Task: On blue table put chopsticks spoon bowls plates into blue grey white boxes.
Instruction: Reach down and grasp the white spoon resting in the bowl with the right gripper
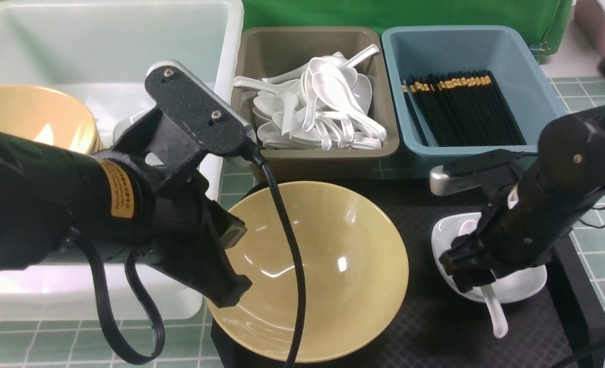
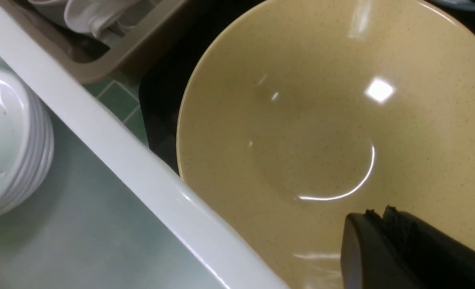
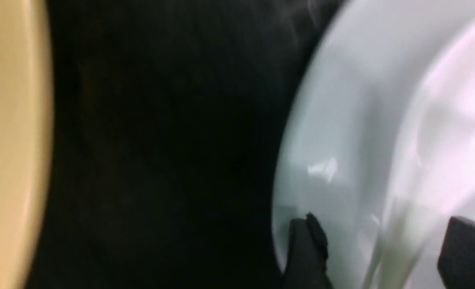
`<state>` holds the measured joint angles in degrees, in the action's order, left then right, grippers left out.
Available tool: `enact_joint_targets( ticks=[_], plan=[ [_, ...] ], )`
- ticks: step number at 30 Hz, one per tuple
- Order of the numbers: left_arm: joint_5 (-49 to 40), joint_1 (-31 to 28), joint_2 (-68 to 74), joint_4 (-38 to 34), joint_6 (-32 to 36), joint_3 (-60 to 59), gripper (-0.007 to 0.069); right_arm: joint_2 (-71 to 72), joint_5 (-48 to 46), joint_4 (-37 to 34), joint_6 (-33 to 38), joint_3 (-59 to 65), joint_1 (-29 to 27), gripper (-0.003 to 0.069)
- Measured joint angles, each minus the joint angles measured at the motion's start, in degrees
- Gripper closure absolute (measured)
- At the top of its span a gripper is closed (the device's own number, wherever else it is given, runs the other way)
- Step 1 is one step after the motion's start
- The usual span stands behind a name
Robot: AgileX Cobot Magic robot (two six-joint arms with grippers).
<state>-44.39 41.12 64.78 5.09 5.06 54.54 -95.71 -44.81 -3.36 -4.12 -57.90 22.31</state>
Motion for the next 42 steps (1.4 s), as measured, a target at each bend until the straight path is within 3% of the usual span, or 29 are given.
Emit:
enact_joint_targets(
  ticks=[10,24,28,33,42],
  plan=[
    [-0.5,0.0,0.0,0.0,0.2,0.0,0.0623,-0.8,0.3,1.6,-4.7,0.0,-1.9,0.0188],
    [1.4,0.0,0.0,0.0,0.6,0.0,0.0623,-3.2,-4.4,1.7,-3.1,0.0,-2.0,0.0188],
    [1.8,0.0,0.0,0.0,1.1,0.0,0.0623,-4.0,-3.8,1.7,-2.3,0.0,-2.0,0.0244],
    [1.8,0.0,0.0,0.0,1.3,0.0,0.0623,-4.1,-4.0,1.8,0.1,-0.1,-2.0,0.0407],
    [-3.2,0.0,-3.2,3.6,-2.4,0.0,0.0623,-1.9,-7.4,1.5,4.1,-11.7,-2.0,0.0408]
  ],
)
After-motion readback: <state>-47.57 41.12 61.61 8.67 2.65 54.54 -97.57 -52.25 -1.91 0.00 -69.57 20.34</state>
